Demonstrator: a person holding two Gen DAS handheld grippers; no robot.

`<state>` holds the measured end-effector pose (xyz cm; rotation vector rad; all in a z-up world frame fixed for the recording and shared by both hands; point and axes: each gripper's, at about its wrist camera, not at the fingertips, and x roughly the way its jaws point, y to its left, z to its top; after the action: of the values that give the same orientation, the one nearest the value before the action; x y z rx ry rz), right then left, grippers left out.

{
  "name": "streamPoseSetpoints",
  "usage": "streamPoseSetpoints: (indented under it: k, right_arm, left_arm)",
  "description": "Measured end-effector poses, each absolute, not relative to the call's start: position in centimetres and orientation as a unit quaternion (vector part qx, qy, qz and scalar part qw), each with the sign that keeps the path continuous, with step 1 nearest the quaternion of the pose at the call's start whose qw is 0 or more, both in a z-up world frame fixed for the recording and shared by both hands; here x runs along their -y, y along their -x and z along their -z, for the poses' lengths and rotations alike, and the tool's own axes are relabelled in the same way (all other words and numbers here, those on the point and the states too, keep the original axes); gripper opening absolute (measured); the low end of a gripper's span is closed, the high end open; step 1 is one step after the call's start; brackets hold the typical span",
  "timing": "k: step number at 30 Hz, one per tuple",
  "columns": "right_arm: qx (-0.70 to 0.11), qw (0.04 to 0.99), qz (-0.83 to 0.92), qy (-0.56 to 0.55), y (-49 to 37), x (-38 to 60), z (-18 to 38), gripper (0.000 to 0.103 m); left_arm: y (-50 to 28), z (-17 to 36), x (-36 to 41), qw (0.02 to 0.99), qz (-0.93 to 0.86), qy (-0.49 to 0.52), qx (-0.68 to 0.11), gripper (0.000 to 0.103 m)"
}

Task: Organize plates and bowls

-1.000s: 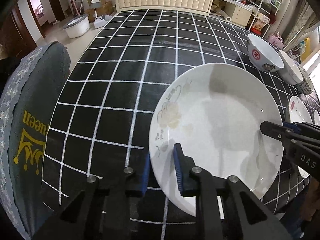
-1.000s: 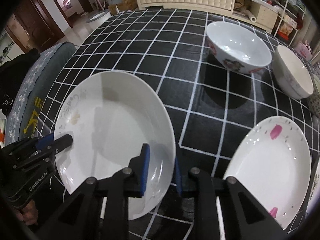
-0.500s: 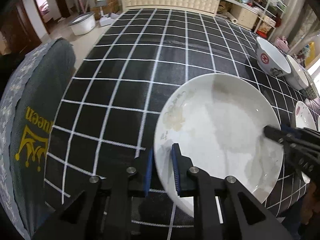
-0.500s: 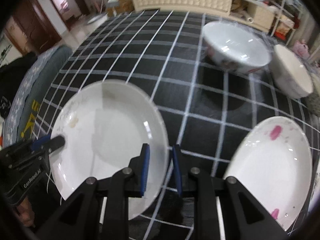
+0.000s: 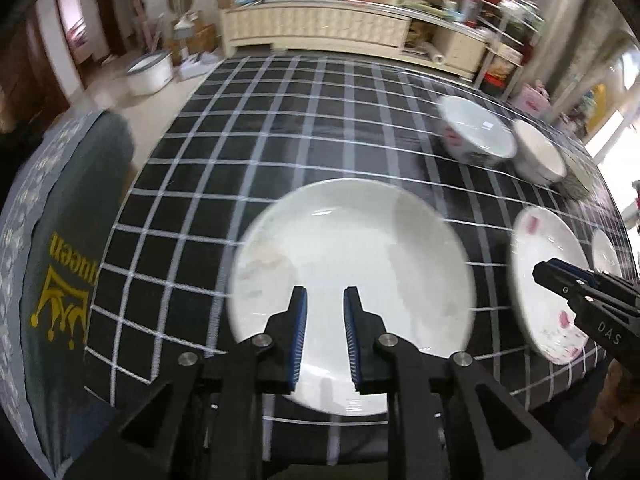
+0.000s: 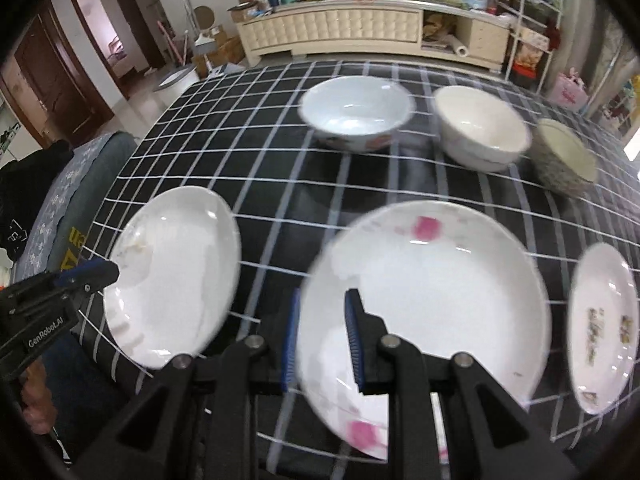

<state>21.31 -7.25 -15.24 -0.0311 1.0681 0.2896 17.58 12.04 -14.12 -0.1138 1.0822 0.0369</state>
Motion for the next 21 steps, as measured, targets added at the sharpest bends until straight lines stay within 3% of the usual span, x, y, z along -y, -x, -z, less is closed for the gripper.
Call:
streamPoseSetpoints:
  k: [16,18,21]
  right_arm:
    - [-0.529,0.845,-0.067,-0.031,-20.3,19.2,16.3,0.028]
    - [-0.533,0.843,-0.062,-0.032,-20.5,19.7,16.5,0.04]
    - [-0.532,0.845,-0.056,-0.03,-20.7,20.7,16.7,0.047]
  left_arm:
    - [-20.1,15.7,1.1,0.835,0.095,0.028,-0.542,0.022]
    - [-20.5,16.2,1.9,0.83,0.095,0.024,-0.549,0.028]
    - [-21.1,16.7,2.7,0.827,0.096,0.023,-0.553,0.029]
